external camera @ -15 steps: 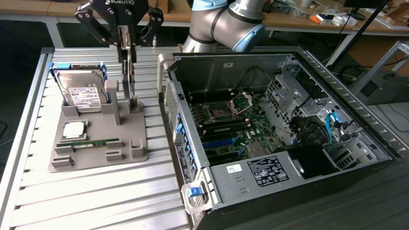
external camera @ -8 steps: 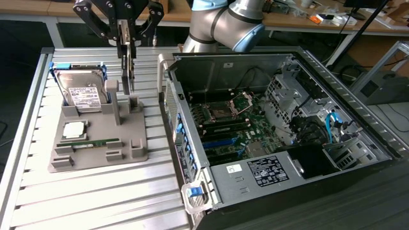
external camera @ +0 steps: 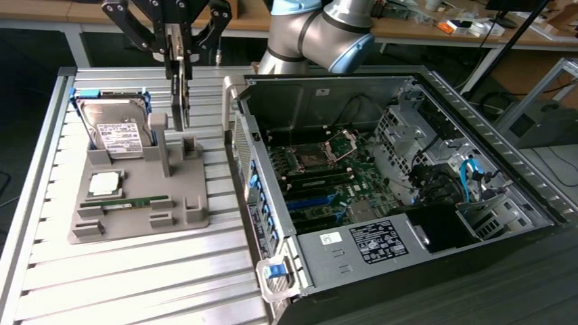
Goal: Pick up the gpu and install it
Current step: 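Pick up the gpu and move the gpu toward the slot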
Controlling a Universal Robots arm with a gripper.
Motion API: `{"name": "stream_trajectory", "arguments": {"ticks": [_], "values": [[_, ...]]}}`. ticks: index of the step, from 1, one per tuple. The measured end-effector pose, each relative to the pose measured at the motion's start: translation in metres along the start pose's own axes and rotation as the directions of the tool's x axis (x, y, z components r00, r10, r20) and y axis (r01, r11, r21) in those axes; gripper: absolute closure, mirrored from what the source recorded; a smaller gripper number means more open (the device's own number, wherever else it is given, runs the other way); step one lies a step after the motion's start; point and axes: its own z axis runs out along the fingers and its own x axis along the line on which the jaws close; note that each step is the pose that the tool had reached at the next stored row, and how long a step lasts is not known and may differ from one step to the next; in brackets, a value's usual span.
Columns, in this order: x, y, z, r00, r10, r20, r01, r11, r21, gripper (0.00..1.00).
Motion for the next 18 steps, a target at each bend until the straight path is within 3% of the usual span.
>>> {"name": "stream_trajectory", "arguments": {"ticks": [6,18], "values": [[-0.004,-0.0042,-0.0001,1.0000,0.001,0.0001,-0.001,1.0000,0.0025,0.73],[-0.046,-0.0041,0.0009,1.0000,0.001,-0.0003,-0.001,1.0000,0.0042,0.73]]}}
